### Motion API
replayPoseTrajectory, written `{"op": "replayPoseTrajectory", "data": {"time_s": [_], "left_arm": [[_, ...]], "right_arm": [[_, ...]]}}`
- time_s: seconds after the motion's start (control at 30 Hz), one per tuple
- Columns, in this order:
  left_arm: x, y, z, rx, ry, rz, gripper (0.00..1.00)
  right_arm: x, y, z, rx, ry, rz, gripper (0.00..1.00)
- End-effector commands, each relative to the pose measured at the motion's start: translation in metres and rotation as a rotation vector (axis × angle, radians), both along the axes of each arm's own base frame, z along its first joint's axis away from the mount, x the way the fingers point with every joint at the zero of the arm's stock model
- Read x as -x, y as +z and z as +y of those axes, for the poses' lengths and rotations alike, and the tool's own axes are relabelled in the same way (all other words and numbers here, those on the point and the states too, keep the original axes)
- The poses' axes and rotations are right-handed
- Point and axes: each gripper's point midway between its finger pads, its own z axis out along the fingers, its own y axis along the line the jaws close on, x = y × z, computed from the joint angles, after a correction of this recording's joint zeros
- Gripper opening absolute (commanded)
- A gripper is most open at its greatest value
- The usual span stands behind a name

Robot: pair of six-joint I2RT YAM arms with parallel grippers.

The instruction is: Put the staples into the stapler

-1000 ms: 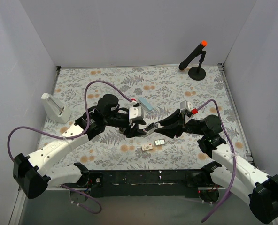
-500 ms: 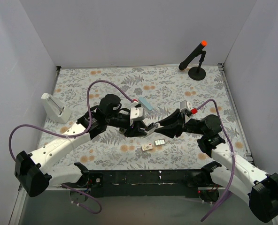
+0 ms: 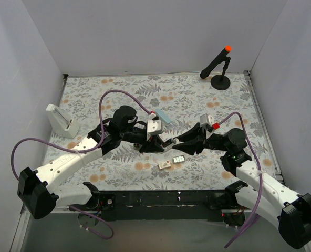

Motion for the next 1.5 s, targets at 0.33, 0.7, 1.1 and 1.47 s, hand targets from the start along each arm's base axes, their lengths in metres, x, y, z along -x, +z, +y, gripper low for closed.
{"op": "replayPoseTrajectory", "data": {"time_s": [0.33, 0.7, 1.1, 1.47], "left_arm": [[-0.052, -0.08, 0.06, -0.43, 0.296, -0.137, 0.0], [-0.063, -0.16, 0.087, -0.782, 0.303, -0.067, 0.0], [-0.058, -0.188, 0.099, -0.903, 0.273, -0.029, 0.0], [-0.056, -0.204, 0.098, -0.966, 0.275, 0.0, 0.18]], "right_arm": [[-0.045, -0.045, -0.031, 0.168, -0.39, 0.072, 0.82], [-0.043, -0.073, -0.042, 0.212, -0.446, 0.135, 0.82], [-0.042, -0.087, -0.043, 0.23, -0.446, 0.158, 0.82], [-0.043, -0.091, -0.045, 0.233, -0.459, 0.163, 0.82]]}}
